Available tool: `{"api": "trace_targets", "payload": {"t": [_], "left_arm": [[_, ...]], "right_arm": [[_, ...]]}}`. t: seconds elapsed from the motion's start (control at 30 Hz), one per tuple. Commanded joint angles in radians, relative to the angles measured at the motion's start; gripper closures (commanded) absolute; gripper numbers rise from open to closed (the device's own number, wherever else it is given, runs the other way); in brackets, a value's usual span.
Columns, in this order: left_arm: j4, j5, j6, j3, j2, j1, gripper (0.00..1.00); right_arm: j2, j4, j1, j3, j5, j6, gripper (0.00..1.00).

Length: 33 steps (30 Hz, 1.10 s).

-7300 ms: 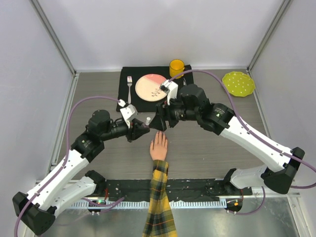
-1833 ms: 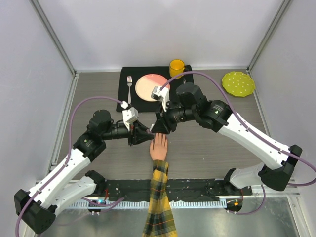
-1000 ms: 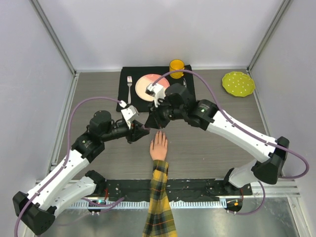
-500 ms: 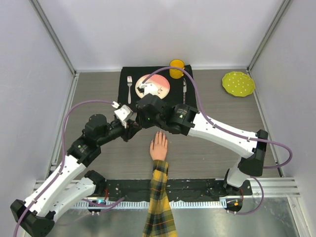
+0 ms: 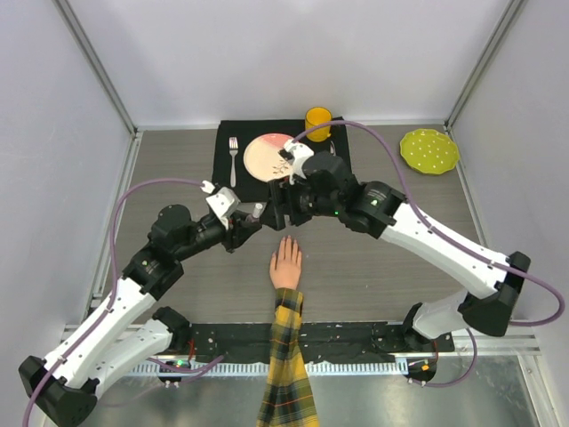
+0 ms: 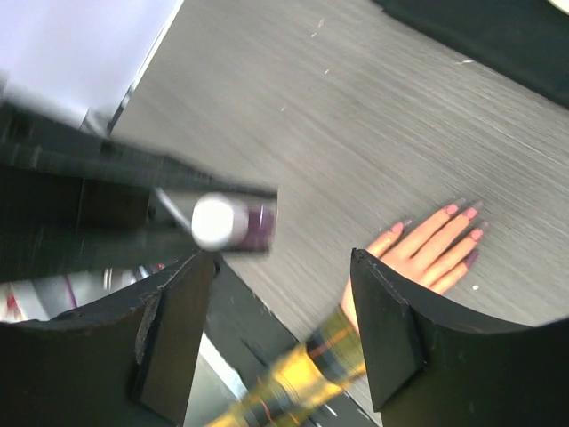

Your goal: Paint the nails

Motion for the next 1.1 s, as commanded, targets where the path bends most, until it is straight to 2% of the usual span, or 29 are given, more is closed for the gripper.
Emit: {"api": "trace_targets", "payload": {"t": [0.0, 0.17, 0.27, 0.3, 0.4, 0.43, 0.47, 0.63, 0.77, 0.87, 1.07], "left_arm": [[0.068, 0.078, -0.014, 0.036, 0.021, 0.011, 1.00], [0.098, 0.348, -0.060, 0.054, 0.078, 0.011, 1.00], [0.105, 0.433, -0.082, 0.062, 0.105, 0.011, 1.00], [0.108, 0.456, -0.088, 0.065, 0.107, 0.011, 1.00], [0.110, 0.462, -0.091, 0.063, 0.110, 0.011, 1.00], [0.108, 0.462, -0.091, 0.062, 0.107, 0.011, 1.00], [0.111, 0.464, -0.091, 0.062, 0.105, 0.010, 1.00], [0.113, 0.473, -0.092, 0.060, 0.107, 0.011, 1.00], [0.113, 0.482, -0.092, 0.063, 0.108, 0.011, 1.00], [0.113, 0.490, -0.094, 0.063, 0.110, 0.011, 1.00], [0.110, 0.500, -0.095, 0.065, 0.107, 0.011, 1.00]], "right_arm": [[-0.124, 0.015, -0.023, -0.032, -0.244, -0.186, 0.31], [-0.155, -0.011, -0.032, -0.049, -0.368, -0.323, 0.34], [-0.144, -0.042, -0.033, -0.034, -0.375, -0.367, 0.38], [-0.138, -0.053, -0.033, -0.025, -0.365, -0.378, 0.44], [-0.105, -0.096, -0.033, 0.017, -0.295, -0.393, 0.60], [-0.091, -0.108, -0.033, 0.035, -0.280, -0.396, 0.61], [-0.085, -0.128, -0.033, 0.041, -0.267, -0.399, 0.61], [-0.077, -0.133, -0.033, 0.046, -0.287, -0.412, 0.51], [-0.068, -0.128, -0.033, 0.055, -0.313, -0.421, 0.49], [-0.052, -0.130, -0.033, 0.067, -0.348, -0.436, 0.50], [-0.017, -0.136, -0.033, 0.093, -0.414, -0.467, 0.64]]}}
